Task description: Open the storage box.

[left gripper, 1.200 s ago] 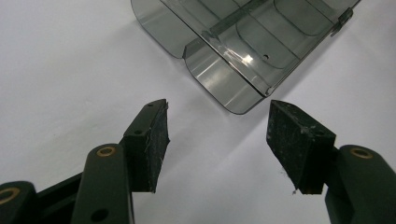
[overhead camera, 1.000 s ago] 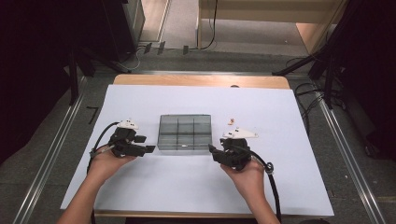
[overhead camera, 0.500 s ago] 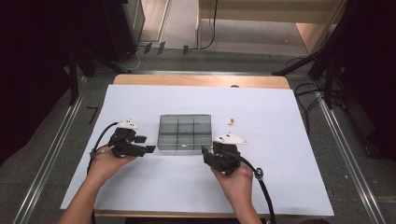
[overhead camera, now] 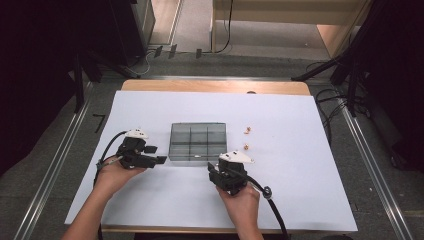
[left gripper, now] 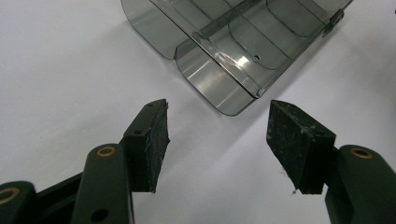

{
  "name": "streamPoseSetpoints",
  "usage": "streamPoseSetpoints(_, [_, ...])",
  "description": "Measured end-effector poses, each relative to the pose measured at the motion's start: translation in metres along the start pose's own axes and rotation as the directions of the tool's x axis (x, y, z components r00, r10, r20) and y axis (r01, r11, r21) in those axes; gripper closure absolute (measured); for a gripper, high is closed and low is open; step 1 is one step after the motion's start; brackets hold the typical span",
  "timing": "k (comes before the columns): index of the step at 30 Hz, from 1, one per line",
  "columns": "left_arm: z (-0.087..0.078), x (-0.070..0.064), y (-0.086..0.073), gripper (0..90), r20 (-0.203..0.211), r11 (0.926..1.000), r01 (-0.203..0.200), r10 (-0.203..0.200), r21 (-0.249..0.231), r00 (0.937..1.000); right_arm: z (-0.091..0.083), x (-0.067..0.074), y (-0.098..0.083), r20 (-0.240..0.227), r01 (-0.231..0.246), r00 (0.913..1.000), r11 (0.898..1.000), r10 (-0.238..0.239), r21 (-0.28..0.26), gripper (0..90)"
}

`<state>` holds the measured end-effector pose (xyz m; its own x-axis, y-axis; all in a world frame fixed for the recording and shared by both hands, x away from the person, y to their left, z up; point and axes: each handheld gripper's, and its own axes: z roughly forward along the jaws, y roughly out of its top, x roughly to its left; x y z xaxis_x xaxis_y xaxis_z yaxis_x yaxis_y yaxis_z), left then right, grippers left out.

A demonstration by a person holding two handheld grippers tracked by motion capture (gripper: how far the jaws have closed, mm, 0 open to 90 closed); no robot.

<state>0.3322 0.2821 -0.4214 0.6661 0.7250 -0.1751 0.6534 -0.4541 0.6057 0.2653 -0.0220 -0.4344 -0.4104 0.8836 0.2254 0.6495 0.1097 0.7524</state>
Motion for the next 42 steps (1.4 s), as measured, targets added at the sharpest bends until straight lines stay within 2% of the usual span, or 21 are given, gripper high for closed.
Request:
streamPoseSetpoints(6, [0.001, -0.001, 0.001, 40.0, 0.002, 1.0, -0.001, 0.001, -0.002, 1.0, 0.008, 0.009, -0.004, -0.011, -0.005, 0.9999, 1.0, 0.005, -0.006, 63.1])
streamPoseSetpoints(16, [0.002, 0.0, 0.0, 40.1, 0.006, 1.0, 0.002, -0.002, -0.004, 1.0, 0.026, 0.023, -0.009, 0.015, 0.005, 0.9999, 1.0, -0.005, -0.017, 68.3])
streamPoseSetpoints(20, [0.002, 0.001, 0.0, 40.1, 0.008, 1.0, 0.003, -0.003, -0.003, 1.0, 0.032, 0.027, -0.01, 0.037, 0.036, 0.9987, 0.999, -0.036, -0.017, 71.3])
streamPoseSetpoints(32, [0.003, 0.002, 0.0, 40.1, 0.011, 1.0, 0.005, -0.005, 0.0, 0.9999, 0.045, 0.033, -0.01, 0.04, 0.063, 0.9972, 0.998, -0.062, -0.015, 79.1])
streamPoseSetpoints(36, [0.004, 0.003, -0.001, 40.1, 0.012, 1.0, 0.008, -0.008, -0.002, 0.9999, 0.048, 0.034, -0.011, 0.042, 0.076, 0.9963, 0.997, -0.074, -0.032, 81.7])
streamPoseSetpoints(42, [0.004, 0.003, -0.001, 40.1, 0.014, 1.0, 0.01, -0.01, -0.001, 0.9999, 0.052, 0.033, -0.011, 0.04, 0.067, 0.997, 0.997, -0.066, -0.028, 82.9])
